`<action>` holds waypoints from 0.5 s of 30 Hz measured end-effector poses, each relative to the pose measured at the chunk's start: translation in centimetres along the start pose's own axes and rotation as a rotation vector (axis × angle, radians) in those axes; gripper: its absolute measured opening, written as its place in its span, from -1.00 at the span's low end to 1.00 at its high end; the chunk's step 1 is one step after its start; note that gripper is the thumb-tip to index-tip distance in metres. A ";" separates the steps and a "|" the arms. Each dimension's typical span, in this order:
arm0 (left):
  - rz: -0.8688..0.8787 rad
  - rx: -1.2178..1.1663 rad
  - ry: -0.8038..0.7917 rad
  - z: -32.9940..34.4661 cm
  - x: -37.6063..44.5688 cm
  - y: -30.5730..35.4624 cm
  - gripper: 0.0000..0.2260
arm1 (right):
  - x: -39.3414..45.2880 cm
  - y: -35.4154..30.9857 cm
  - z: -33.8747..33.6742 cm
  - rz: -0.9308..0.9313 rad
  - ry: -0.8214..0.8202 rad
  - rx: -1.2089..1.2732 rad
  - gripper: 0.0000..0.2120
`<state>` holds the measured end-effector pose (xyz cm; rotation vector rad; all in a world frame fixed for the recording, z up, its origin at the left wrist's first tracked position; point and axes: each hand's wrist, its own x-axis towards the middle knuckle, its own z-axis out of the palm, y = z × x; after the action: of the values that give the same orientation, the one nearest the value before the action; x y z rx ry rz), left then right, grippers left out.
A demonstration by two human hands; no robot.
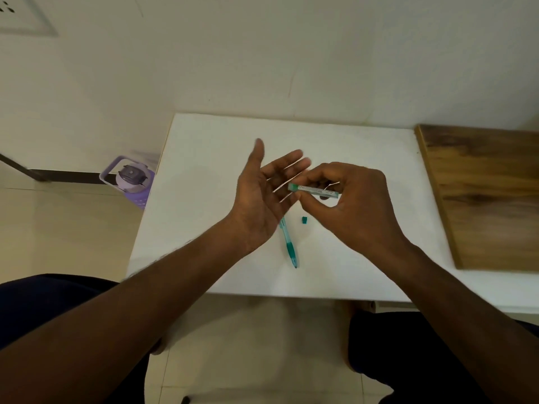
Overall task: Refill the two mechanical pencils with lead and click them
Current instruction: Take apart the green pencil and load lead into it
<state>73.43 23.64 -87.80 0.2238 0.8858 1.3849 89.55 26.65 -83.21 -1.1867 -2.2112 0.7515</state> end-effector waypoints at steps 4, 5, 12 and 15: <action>0.159 0.361 0.224 -1.4 -0.5 -0.2 -0.68 | 0.3 0.2 -0.5 0.044 0.052 0.029 -0.84; 0.182 0.388 0.225 -1.7 -0.6 -0.2 -0.69 | 0.3 0.2 -0.6 0.050 0.061 0.036 -0.84; 0.225 0.501 0.155 -2.3 -1.3 -0.5 -0.78 | 0.6 0.3 -0.5 0.056 0.083 0.040 -0.85; 0.249 0.516 0.146 -2.1 -1.4 -0.6 -0.85 | 0.6 0.5 -0.4 0.053 0.083 0.044 -0.85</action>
<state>72.57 21.50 -89.01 0.6504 1.3673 1.3897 89.80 27.46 -83.14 -1.2364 -2.0930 0.7550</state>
